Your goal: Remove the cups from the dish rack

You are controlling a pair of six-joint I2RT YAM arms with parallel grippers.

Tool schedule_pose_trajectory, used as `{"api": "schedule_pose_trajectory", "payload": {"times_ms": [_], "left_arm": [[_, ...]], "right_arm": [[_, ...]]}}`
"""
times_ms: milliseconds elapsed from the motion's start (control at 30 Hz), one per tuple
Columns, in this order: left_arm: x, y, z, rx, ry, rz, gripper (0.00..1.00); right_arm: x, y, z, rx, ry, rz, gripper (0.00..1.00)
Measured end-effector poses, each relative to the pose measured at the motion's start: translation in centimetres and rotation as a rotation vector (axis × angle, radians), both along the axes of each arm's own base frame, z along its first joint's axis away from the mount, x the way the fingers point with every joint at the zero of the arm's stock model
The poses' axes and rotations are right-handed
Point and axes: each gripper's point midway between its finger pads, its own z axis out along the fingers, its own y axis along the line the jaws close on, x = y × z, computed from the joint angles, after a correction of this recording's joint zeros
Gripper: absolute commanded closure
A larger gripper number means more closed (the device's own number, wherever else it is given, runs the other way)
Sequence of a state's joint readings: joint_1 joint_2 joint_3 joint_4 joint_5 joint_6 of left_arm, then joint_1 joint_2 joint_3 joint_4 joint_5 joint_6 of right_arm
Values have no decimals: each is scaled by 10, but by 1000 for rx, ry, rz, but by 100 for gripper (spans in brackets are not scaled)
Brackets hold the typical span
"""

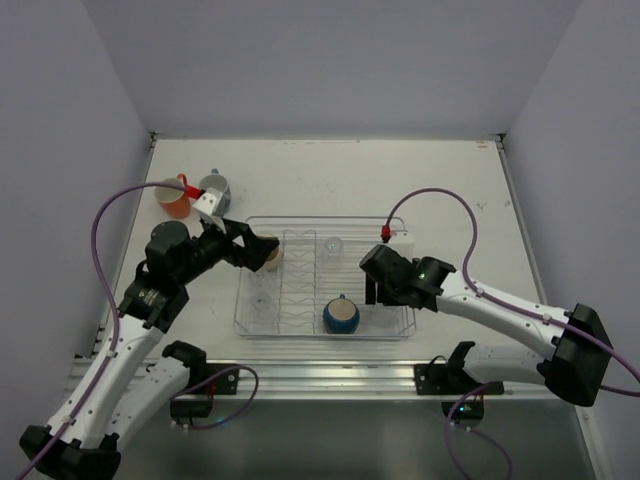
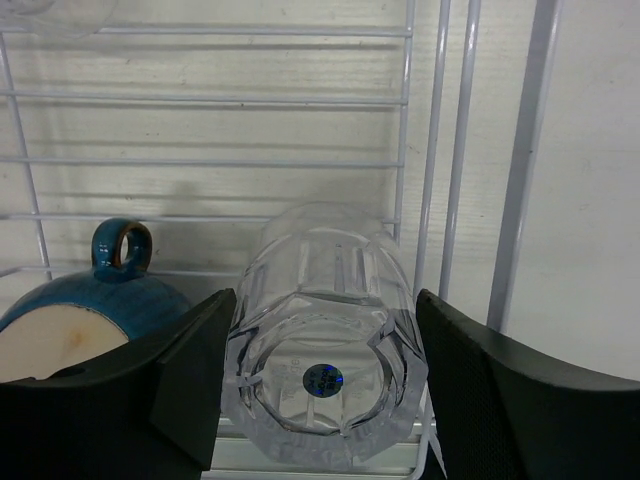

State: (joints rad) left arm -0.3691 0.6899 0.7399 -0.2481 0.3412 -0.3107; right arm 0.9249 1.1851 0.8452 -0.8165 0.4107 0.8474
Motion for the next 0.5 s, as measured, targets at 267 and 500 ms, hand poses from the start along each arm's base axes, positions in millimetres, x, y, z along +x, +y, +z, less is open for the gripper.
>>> {"api": "schedule_pose_trajectory", "payload": {"times_ms": [267, 500], "left_arm": [[-7, -19, -1, -55, 49, -104, 3], [-20, -45, 24, -212, 78, -249, 11]], "right_arm": [[17, 9, 55, 116, -152, 7, 63], [36, 34, 132, 386, -363, 60, 65]]}}
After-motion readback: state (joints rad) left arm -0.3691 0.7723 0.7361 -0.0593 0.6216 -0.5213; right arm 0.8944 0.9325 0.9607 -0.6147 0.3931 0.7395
